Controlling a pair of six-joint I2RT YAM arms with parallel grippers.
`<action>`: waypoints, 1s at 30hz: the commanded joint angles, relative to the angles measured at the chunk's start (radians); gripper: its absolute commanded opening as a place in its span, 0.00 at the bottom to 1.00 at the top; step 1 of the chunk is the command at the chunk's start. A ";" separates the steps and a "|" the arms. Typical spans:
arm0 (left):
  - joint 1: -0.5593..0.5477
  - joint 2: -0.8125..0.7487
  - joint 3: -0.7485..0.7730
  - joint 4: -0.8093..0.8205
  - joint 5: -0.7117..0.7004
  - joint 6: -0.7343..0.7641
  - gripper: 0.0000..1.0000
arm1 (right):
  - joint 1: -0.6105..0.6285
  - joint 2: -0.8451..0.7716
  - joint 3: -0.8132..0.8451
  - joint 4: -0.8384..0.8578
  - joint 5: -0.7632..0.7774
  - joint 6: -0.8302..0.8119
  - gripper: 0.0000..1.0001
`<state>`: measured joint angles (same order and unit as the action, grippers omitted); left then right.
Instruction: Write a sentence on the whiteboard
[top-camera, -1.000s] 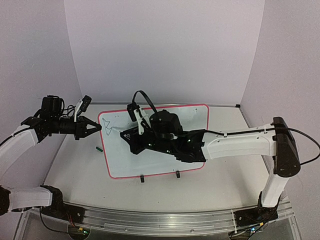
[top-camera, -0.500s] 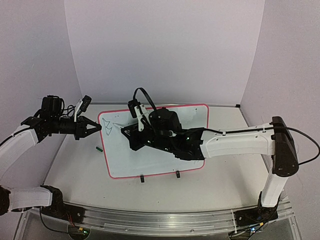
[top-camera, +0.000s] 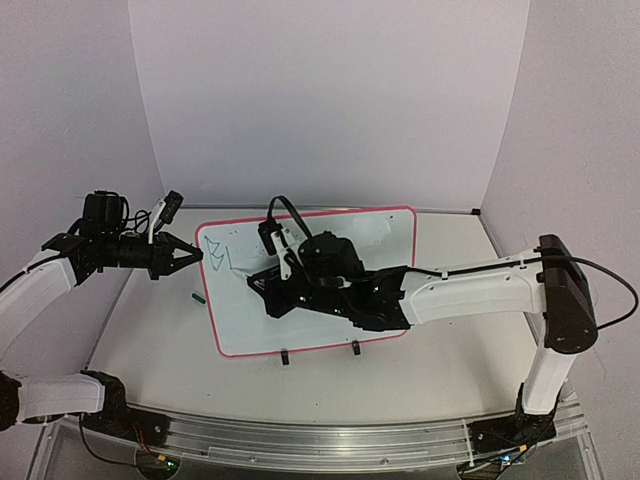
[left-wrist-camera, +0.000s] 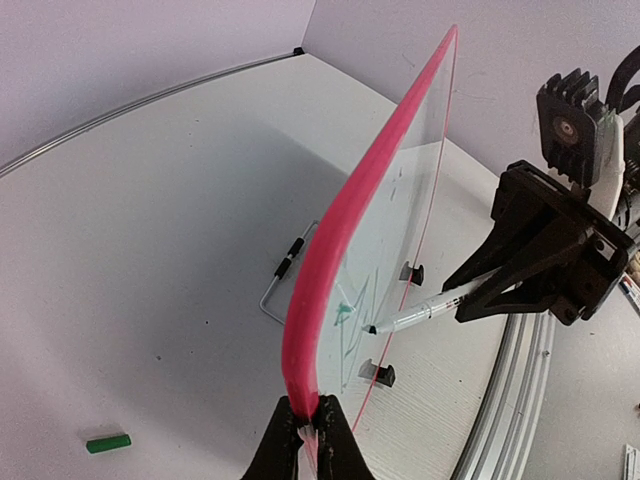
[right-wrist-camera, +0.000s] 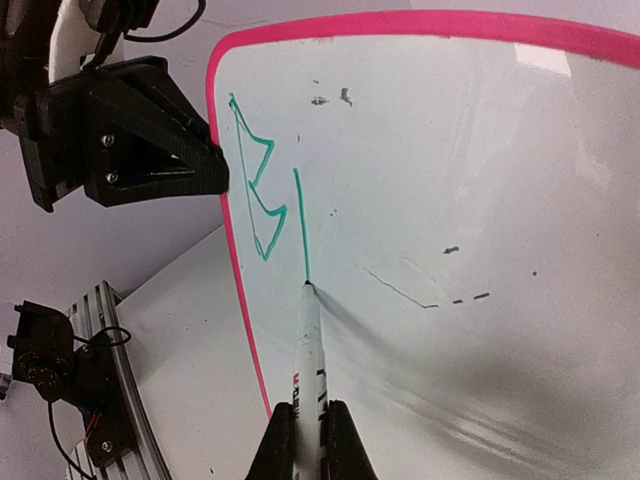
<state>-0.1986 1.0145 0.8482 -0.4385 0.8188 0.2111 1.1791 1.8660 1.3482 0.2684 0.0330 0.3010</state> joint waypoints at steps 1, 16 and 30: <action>-0.005 -0.005 -0.005 -0.028 -0.036 0.030 0.00 | -0.006 -0.039 0.005 0.044 0.003 0.013 0.00; -0.005 -0.005 -0.005 -0.029 -0.039 0.029 0.00 | -0.006 -0.027 0.024 0.104 0.052 -0.002 0.00; -0.005 -0.003 -0.006 -0.028 -0.037 0.029 0.00 | -0.006 -0.075 -0.037 0.117 0.099 0.006 0.00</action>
<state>-0.1986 1.0145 0.8482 -0.4385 0.8158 0.2108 1.1790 1.8501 1.3305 0.3515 0.0821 0.3046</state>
